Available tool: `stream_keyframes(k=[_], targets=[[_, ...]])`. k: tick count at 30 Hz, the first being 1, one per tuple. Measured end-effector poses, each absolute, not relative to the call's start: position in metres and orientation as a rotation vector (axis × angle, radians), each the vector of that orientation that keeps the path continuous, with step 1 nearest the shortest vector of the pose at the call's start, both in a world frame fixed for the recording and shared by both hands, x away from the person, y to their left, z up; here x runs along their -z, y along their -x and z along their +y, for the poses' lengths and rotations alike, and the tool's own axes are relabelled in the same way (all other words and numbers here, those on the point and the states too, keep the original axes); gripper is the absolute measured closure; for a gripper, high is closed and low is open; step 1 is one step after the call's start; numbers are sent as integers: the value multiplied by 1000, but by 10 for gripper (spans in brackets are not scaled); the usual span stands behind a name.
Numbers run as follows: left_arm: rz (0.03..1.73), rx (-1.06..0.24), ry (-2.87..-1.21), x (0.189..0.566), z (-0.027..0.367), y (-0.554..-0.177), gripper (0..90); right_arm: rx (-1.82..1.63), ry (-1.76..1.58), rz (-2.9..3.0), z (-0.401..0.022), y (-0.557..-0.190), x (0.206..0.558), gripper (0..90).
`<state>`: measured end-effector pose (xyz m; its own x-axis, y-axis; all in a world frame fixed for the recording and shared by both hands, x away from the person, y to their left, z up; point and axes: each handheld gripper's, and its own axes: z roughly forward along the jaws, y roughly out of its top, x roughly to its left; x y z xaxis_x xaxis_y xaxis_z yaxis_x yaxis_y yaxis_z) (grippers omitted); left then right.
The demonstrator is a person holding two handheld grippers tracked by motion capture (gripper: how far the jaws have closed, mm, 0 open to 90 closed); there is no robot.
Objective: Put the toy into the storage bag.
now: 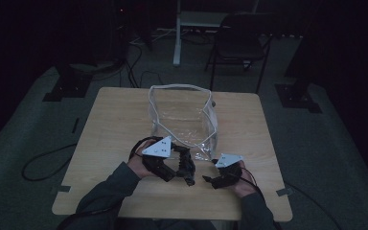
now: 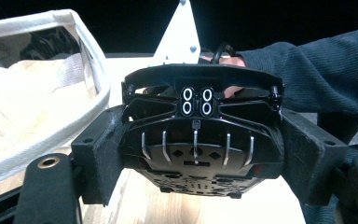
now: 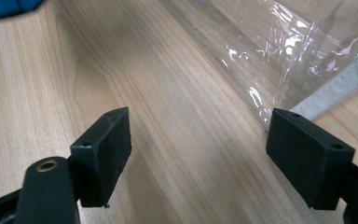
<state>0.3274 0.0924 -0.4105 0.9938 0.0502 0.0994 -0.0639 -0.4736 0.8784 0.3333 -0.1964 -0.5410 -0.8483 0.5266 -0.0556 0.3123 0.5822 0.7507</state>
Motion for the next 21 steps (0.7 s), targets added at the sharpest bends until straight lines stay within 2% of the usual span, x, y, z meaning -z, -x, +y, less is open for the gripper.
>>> stream_keyframes(k=[21], targets=[[17,-126,-2015,393,111,-330,245,-1121,-742,2566,-195,-337,548,215]])
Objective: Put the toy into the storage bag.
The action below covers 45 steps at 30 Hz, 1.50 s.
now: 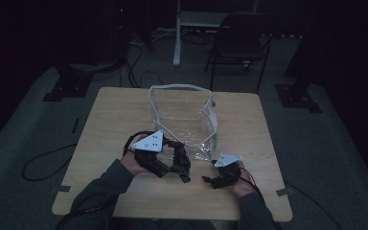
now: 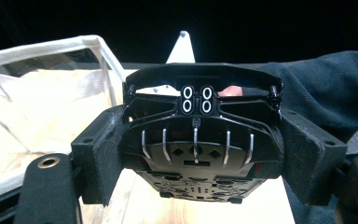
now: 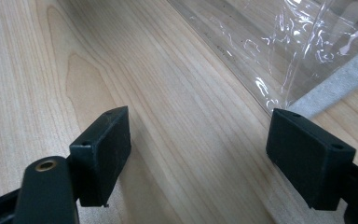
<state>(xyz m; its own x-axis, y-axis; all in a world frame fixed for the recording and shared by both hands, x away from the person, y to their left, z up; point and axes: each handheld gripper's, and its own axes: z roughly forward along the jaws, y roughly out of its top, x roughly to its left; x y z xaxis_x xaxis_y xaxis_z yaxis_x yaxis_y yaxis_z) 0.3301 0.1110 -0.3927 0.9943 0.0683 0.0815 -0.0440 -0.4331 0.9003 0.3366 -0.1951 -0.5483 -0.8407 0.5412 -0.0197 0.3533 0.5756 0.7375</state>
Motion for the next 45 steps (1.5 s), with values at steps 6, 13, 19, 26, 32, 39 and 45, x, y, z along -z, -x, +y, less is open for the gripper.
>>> stream_keyframes(k=[6,13,19,26,32,39,45], targets=[[22,-126,-2002,388,115,-332,245,-1121,-746,2570,-195,-337,548,214],[29,-137,-1980,380,119,-334,245,-1122,-749,2573,-196,-338,548,214],[19,-135,-1969,373,122,-335,245,-1121,-751,2574,-196,-339,548,214],[9,-147,-1955,364,125,-336,245,-1121,-753,2574,-196,-338,548,214],[3,-158,-1941,358,128,-338,246,-1121,-755,2575,-196,-338,548,213],[3,-158,-1930,353,130,-340,246,-1121,-755,2575,-196,-338,548,213],[-11,-167,-1922,346,130,-341,246,-1121,-755,2574,-196,-338,548,214]])
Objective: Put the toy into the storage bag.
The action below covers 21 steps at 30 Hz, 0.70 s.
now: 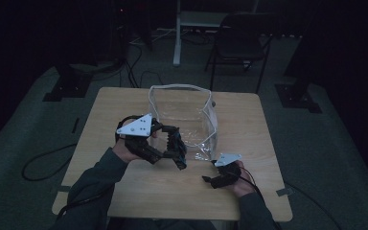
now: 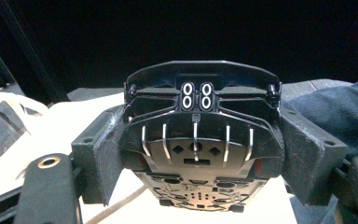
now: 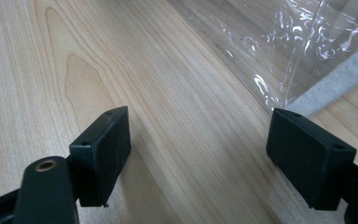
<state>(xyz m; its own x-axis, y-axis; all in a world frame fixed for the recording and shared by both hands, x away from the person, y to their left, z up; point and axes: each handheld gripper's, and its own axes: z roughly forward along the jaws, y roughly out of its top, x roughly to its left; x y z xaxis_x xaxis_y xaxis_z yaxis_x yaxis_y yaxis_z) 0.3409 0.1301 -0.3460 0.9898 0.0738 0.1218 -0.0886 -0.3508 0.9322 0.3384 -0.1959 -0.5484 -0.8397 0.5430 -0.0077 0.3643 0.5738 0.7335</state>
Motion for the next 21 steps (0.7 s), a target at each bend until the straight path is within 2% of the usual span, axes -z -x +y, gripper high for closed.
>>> stream_keyframes(k=[21], targets=[[-27,-190,-1865,322,136,-346,247,-1121,-756,2574,-196,-338,548,213]])
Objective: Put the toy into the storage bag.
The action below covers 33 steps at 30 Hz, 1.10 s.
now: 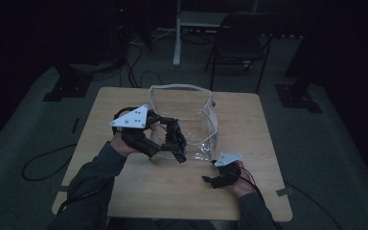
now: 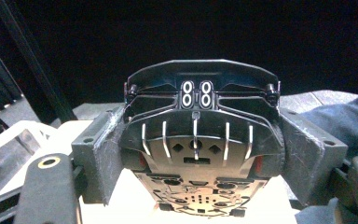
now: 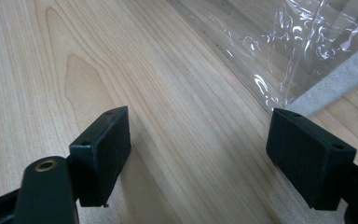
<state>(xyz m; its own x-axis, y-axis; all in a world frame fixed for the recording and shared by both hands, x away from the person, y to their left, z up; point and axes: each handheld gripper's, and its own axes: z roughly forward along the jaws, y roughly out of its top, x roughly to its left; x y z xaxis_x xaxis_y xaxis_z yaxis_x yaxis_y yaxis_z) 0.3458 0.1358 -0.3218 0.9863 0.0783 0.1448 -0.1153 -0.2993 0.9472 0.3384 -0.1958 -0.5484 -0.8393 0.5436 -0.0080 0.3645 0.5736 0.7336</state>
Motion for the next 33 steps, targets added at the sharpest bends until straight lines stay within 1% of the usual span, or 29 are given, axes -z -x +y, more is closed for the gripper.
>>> stream_keyframes(k=[10,22,24,33], targets=[[-26,-183,-1824,310,139,-353,246,-1121,-757,2574,-196,-338,548,213],[-7,-199,-1822,300,134,-367,247,-1121,-758,2574,-196,-338,548,213],[10,-188,-1818,297,135,-377,247,-1121,-757,2574,-196,-338,548,213],[37,-192,-1813,288,140,-392,247,-1121,-757,2574,-196,-338,548,213]])
